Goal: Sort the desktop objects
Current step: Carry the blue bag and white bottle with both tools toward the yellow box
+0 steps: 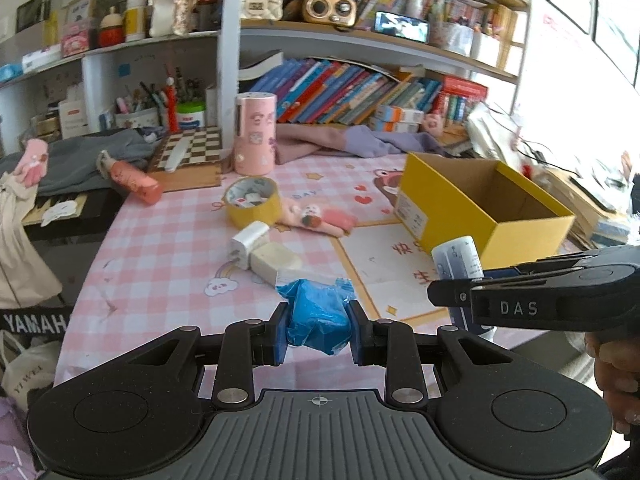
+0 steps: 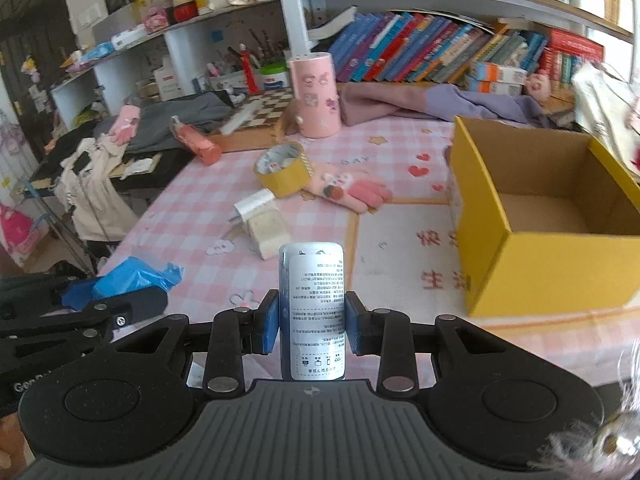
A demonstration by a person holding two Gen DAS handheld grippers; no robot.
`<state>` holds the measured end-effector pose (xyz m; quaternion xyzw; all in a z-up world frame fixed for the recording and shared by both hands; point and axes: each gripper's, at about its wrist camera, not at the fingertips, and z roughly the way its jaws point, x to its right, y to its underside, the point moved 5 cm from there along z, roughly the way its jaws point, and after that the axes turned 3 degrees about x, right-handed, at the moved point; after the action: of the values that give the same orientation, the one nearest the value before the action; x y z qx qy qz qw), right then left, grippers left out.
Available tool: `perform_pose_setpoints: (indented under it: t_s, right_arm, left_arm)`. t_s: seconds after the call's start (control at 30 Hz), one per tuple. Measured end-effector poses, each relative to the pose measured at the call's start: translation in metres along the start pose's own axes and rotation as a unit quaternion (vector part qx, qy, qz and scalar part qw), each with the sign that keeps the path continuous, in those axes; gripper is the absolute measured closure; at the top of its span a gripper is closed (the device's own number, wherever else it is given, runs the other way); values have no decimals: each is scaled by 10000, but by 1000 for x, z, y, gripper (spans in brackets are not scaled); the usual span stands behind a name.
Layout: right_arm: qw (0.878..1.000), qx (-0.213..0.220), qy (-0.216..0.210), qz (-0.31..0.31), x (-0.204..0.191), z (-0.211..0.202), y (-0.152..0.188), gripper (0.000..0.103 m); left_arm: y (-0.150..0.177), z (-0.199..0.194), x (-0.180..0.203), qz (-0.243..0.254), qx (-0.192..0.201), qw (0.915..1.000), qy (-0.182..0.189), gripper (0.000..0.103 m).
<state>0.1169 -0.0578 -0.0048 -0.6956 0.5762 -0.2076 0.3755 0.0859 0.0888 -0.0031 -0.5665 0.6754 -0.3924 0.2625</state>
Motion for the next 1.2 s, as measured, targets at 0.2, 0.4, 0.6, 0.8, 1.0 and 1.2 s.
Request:
perform_pose_setpoints:
  t_s: [0.2,0.4,0.6,0.8,1.0,1.2]
  right_arm:
    - [9994,-9,322,154,9,-19,22,73]
    - [9968,-7,579,552,21,-36,38,73]
    - [9936,-25,772,820,30,-47,46,73]
    - [9915,-16,927,914,36,-54,50,73]
    - [9902,14,987,989,43,-59,54,73]
    - [9876,25,1130,1087,57,-65,58,73]
  left_arm:
    - [7,-4,15,287,-61,9991,316,75]
    - [10,-5,30,529,-99,9964,661,75]
    - [12,-5,42,698,-118,9935,890,75]
    - [13,-3,54,855,-142,9904,1081,75]
    - [12,1,66,976,-150,9877,1216,75]
    - [8,8,83,1071,-137,9847,1366,75]
